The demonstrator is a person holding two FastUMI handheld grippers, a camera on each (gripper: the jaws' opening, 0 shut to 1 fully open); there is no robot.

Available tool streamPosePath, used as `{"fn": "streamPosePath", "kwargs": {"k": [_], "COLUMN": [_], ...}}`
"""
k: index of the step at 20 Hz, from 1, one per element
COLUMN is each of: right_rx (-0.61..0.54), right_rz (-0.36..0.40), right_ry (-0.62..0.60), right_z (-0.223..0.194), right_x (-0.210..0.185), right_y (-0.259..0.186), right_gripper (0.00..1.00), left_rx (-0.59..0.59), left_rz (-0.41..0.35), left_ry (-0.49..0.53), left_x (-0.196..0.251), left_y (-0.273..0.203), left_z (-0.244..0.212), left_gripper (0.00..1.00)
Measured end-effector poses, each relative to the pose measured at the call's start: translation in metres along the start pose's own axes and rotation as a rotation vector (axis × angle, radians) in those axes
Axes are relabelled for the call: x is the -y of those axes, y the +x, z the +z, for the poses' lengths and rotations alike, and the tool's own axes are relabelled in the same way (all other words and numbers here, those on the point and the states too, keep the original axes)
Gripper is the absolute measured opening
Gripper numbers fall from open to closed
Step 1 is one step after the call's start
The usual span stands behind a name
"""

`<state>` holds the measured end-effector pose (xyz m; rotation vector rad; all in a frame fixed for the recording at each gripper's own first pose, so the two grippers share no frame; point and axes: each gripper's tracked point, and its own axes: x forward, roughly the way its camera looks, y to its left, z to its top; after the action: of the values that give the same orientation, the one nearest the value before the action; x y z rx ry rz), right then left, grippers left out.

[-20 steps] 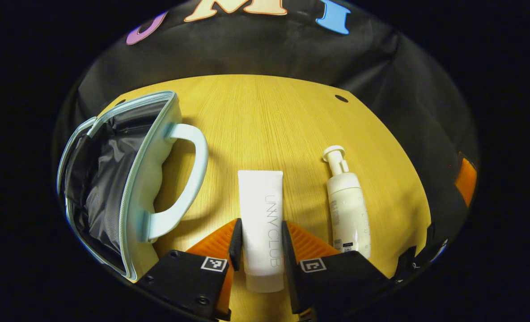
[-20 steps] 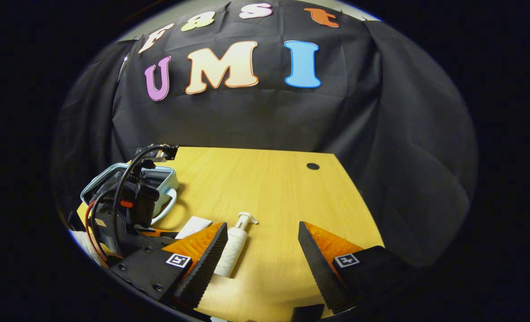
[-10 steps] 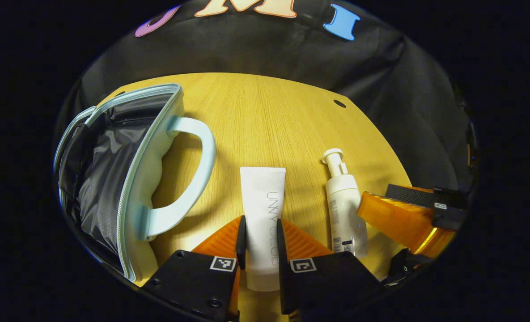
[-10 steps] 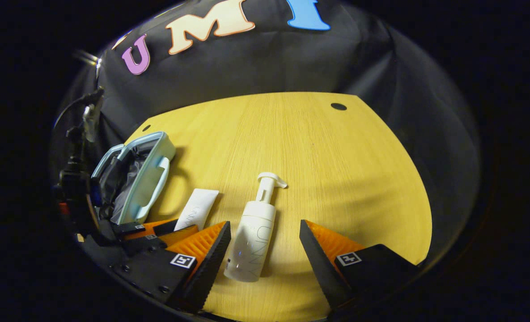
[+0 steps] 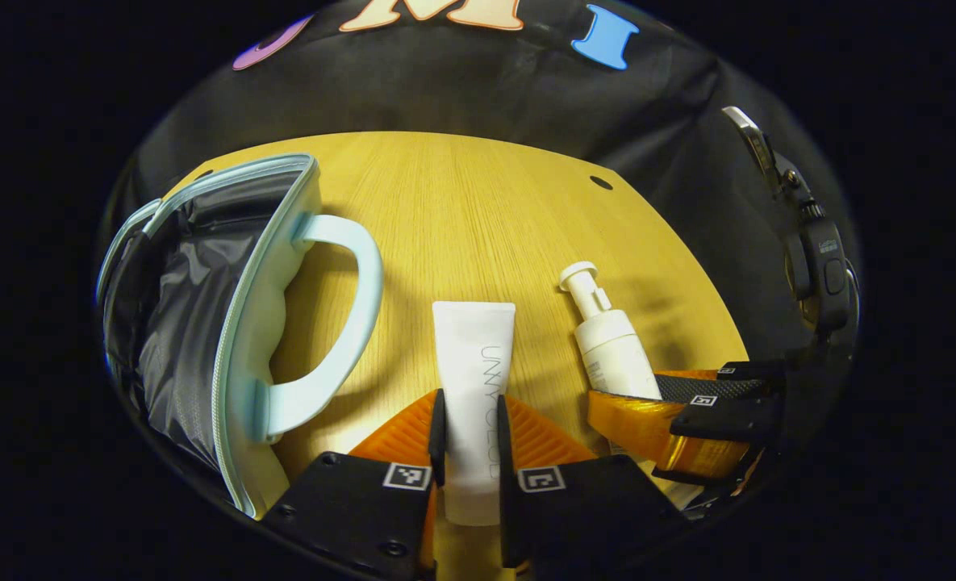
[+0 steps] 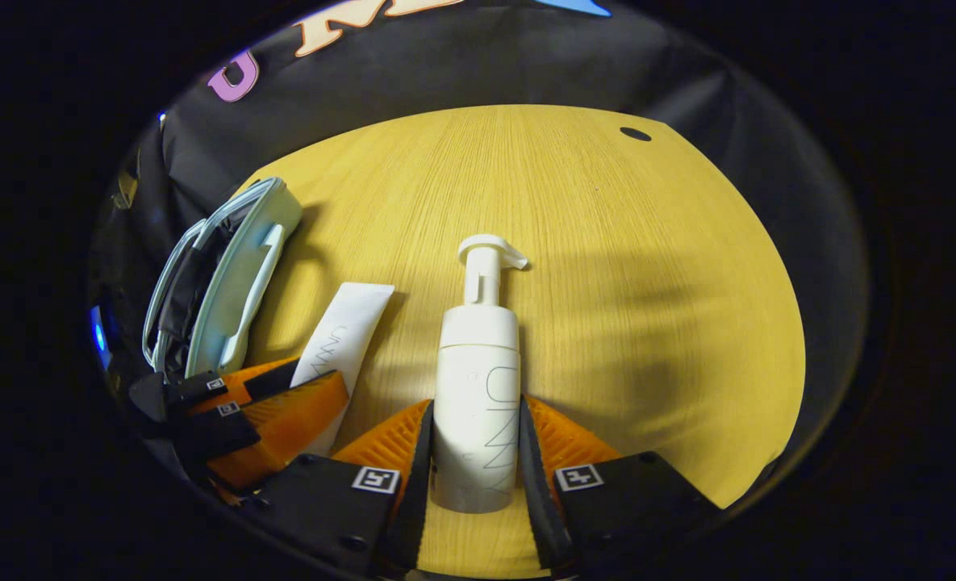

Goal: First open the suitcase, pack the skin care products into it, and then close the suitcase.

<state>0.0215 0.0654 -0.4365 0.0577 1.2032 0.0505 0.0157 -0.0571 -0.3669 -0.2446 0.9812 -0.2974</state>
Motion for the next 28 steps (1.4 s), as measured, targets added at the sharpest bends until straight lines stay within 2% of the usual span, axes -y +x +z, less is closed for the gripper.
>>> {"fn": "streamPosePath", "kwargs": {"k": [1,2,3,5,7,11,14,17,22,24,28], "right_rx": [0.008,0.014,0.019,0.018,0.026,0.034,0.042,0.044,0.038,0.033,0.028], "right_rz": [-0.006,-0.01,-0.007,0.003,-0.001,-0.001,-0.002,-0.003,-0.02,-0.034,-0.03], "right_ry": [-0.008,-0.003,0.005,0.021,0.023,0.009,0.006,0.006,0.02,0.014,0.028], "right_z": [-0.002,-0.002,-0.003,-0.005,-0.008,-0.01,-0.01,-0.011,-0.011,-0.01,-0.009], "right_x": [-0.001,0.0,-0.002,-0.001,-0.002,-0.005,-0.004,-0.005,-0.006,-0.007,-0.008], "right_y": [0.002,0.003,0.001,0.003,0.004,0.006,0.004,0.004,0.003,0.004,-0.001], "right_gripper": [0.55,0.55,0.55,0.55,0.55,0.55,0.55,0.55,0.55,0.55,0.55], "left_rx": [0.02,0.007,0.004,-0.014,0.02,0.112,0.153,0.157,0.099,0.062,0.019], "left_rz": [0.011,0.015,-0.004,-0.048,-0.038,-0.065,-0.018,0.081,0.204,0.24,0.26], "left_ry": [0.009,0.025,0.033,0.025,0.051,0.065,0.028,0.006,-0.07,-0.098,-0.175], "left_x": [-0.002,-0.002,0.001,0.011,0.013,0.018,-0.024,-0.089,-0.188,-0.216,-0.243], "left_y": [0.0,0.001,0.001,-0.002,-0.014,-0.049,-0.071,-0.082,-0.085,-0.082,-0.069], "left_z": [0.005,0.003,0.005,0.008,0.026,0.072,0.101,0.111,0.084,0.064,0.042], "left_gripper": [0.19,0.08,0.06,0.05,0.05,0.04,0.04,0.04,0.04,0.04,0.04]}}
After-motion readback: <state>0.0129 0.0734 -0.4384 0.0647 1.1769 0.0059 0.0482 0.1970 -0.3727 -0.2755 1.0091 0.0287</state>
